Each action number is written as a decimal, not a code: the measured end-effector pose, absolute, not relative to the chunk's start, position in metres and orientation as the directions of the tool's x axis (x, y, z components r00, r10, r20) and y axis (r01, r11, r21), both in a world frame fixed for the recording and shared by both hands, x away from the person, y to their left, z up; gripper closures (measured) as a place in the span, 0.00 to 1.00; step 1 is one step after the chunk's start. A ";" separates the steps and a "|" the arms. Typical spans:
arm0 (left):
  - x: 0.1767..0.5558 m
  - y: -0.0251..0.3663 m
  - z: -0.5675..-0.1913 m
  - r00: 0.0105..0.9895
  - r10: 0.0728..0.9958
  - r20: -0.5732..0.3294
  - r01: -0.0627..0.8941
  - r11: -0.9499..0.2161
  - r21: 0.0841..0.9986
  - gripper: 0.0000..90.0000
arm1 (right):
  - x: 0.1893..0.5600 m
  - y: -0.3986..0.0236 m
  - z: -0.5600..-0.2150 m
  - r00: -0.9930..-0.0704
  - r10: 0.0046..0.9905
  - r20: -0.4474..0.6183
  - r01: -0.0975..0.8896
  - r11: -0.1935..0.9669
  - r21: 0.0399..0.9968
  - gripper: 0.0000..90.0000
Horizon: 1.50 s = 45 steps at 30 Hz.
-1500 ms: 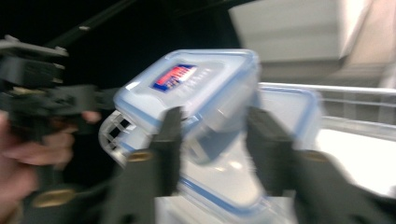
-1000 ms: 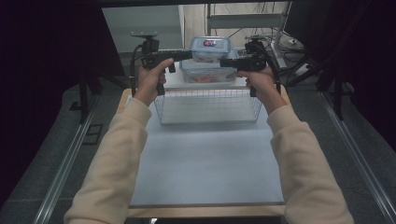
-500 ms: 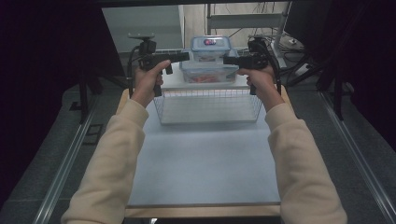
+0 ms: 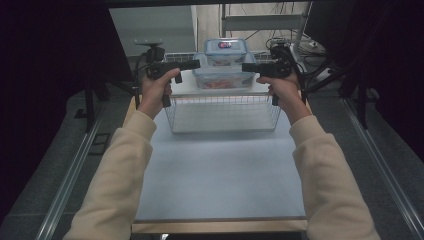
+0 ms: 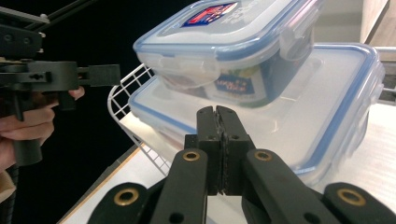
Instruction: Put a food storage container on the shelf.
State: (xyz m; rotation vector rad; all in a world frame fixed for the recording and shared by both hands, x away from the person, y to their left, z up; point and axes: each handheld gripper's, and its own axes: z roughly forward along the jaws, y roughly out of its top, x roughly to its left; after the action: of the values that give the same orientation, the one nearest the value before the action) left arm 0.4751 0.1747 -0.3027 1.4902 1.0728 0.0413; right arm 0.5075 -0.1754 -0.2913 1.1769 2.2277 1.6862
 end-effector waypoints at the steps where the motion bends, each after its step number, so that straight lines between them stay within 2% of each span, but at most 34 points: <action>1: 0.473 0.175 -0.303 0.568 0.622 -0.538 0.574 0.169 0.801 0.31 | 0.506 -0.177 -0.291 -0.695 0.627 0.352 0.509 0.084 0.857 0.98; 12: 0.438 0.184 -0.318 0.584 0.651 -0.484 0.540 0.133 0.831 0.32 | 0.476 -0.205 -0.311 -0.714 0.592 0.374 0.500 0.058 0.864 0.99; 20: 0.401 0.185 -0.348 0.610 0.659 -0.440 0.519 0.087 0.850 0.32 | 0.451 -0.219 -0.335 -0.740 0.556 0.379 0.499 0.074 0.864 0.97; 28: 0.358 0.176 -0.386 0.651 0.648 -0.396 0.502 0.025 0.865 0.32 | 0.426 -0.234 -0.378 -0.746 0.526 0.409 0.523 0.082 0.849 0.97; 35: 0.336 0.169 -0.433 0.629 0.669 -0.396 0.551 -0.025 0.834 0.32 | 0.404 -0.251 -0.421 -0.731 0.544 0.412 0.543 0.098 0.834 0.94; 38: 0.329 0.168 -0.450 0.623 0.661 -0.419 0.571 -0.017 0.821 0.31 | 0.393 -0.257 -0.437 -0.716 0.545 0.435 0.563 0.082 0.823 0.84; 40: 0.326 0.166 -0.460 0.621 0.658 -0.427 0.581 -0.020 0.814 0.31 | 0.387 -0.260 -0.447 -0.705 0.560 0.435 0.570 0.083 0.818 0.71; 45: 0.319 0.166 -0.481 0.604 0.659 -0.449 0.606 -0.014 0.795 0.30 | 0.370 -0.264 -0.469 -0.694 0.584 0.422 0.585 0.115 0.803 0.57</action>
State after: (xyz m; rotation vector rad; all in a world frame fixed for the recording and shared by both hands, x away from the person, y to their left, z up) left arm 0.3192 0.1657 -0.4813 1.6886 1.0550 0.0580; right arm 0.3703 -0.2640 -0.4690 1.2300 2.3469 1.6901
